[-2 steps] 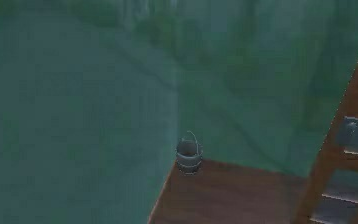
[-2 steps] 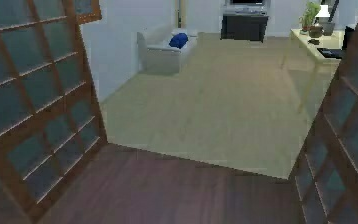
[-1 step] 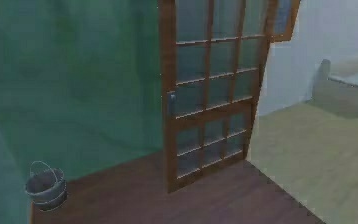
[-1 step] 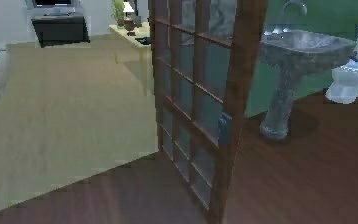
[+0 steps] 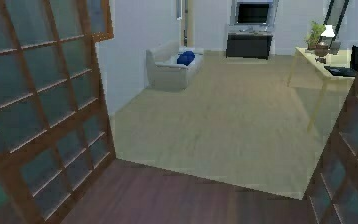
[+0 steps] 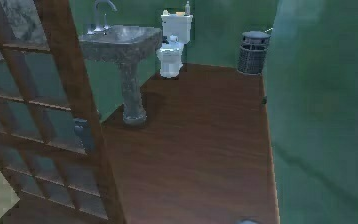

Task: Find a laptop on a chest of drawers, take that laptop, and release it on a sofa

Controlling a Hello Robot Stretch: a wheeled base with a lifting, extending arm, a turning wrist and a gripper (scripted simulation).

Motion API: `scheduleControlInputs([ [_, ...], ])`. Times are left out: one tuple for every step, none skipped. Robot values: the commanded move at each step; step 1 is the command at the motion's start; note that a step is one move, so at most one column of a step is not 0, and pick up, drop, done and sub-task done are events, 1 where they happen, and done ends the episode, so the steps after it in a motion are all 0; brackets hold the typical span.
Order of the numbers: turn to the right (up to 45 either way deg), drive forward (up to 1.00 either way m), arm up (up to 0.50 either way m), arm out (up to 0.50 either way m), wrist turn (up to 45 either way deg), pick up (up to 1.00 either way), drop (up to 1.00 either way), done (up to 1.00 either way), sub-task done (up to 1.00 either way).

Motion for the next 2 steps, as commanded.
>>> scheduleControlInputs([
  [24.0, 0.0, 0.0, 0.0, 0.0, 0.0, 0.0, 0.0, 0.0],
  [0.0, 1.0, 0.0, 0.0, 0.0, 0.0, 0.0, 0.0, 0.0],
])
